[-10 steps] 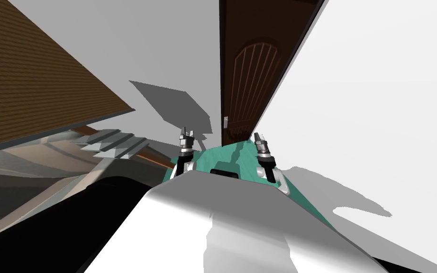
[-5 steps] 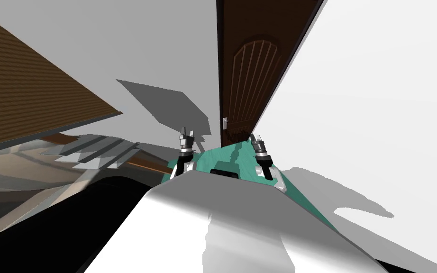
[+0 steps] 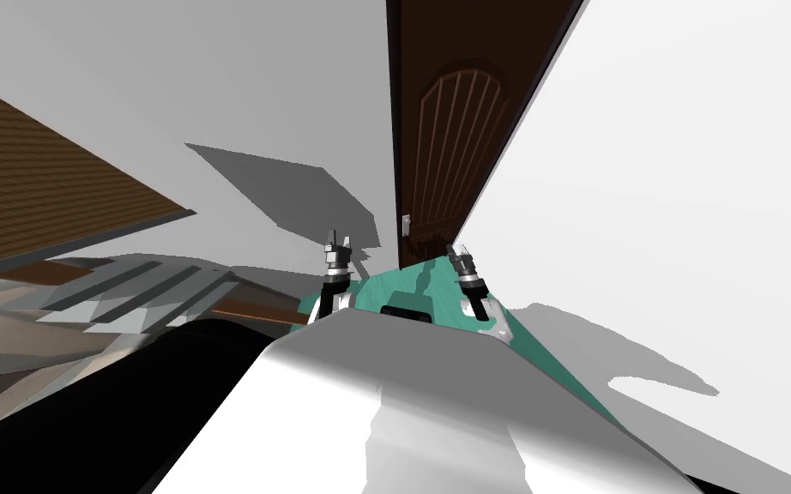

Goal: Pull the door open

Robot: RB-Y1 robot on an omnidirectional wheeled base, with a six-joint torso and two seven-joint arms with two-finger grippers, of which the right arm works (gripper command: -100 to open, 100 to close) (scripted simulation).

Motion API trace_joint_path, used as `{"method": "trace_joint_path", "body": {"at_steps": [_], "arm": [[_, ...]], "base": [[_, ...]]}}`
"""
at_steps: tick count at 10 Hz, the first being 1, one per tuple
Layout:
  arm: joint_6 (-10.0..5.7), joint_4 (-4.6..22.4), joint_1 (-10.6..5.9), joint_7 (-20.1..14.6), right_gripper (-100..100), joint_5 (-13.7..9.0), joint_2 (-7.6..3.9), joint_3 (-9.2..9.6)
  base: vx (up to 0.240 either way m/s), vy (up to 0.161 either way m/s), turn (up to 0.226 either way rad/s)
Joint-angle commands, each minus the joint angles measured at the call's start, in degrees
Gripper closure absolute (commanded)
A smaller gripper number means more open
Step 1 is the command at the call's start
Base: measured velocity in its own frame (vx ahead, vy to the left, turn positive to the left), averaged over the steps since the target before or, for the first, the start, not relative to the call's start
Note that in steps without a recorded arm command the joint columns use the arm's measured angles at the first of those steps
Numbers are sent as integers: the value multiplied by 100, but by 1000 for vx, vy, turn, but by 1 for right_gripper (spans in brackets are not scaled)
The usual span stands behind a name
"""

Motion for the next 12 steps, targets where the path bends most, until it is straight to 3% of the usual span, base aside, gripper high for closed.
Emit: {"method": "trace_joint_path", "body": {"at_steps": [1,12], "arm": [[-33,139,-82,43,-100,194,14,-2],[-336,1222,-701,325,-100,1415,109,-101]], "base": [[103,39,-61],[91,42,-59]]}}
